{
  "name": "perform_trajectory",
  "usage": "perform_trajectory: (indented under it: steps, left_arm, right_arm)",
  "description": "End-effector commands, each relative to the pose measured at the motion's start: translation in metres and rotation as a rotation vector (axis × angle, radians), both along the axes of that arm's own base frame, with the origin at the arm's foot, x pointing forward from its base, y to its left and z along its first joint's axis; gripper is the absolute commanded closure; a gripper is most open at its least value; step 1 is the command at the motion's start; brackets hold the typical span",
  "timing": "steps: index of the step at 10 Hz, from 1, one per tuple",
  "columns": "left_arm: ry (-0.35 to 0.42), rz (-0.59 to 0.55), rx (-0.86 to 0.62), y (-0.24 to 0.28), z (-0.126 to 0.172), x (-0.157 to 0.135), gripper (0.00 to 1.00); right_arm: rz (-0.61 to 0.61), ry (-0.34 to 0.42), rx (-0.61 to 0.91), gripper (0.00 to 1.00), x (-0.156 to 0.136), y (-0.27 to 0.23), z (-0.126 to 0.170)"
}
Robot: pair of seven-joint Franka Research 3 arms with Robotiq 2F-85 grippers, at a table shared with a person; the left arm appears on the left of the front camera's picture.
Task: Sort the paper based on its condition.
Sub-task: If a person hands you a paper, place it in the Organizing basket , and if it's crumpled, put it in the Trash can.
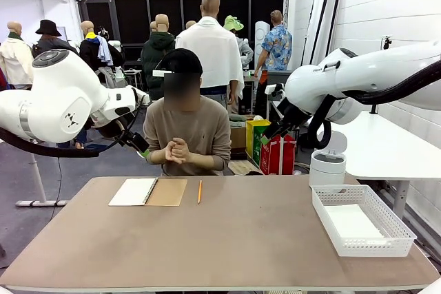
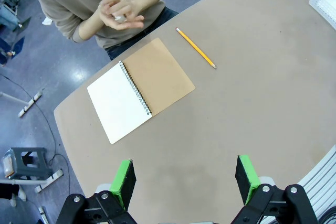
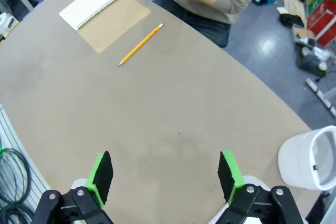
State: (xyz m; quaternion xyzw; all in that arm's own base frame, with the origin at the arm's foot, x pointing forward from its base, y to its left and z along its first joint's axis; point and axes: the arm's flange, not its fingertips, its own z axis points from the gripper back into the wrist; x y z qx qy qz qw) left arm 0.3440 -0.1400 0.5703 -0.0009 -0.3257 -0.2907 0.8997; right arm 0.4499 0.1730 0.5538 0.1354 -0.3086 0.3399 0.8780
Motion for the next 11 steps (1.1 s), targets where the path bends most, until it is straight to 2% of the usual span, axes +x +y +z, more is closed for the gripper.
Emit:
perform_trajectory:
  steps: [1,11]
  left_arm:
    - [0.001,0.002,-0.001,0.0006,0.0002,-0.0002,0.0]
    - [0.001,0.002,-0.001,0.0006,0.0002,-0.0002,0.0]
  right_arm:
    - [-0.001,-0.002,-0.002,0.0,-0.0005,0.0002,0.0008]
    - [-0.001,-0.002,-0.002,0.0,-0.0005,0.0002,0.0008]
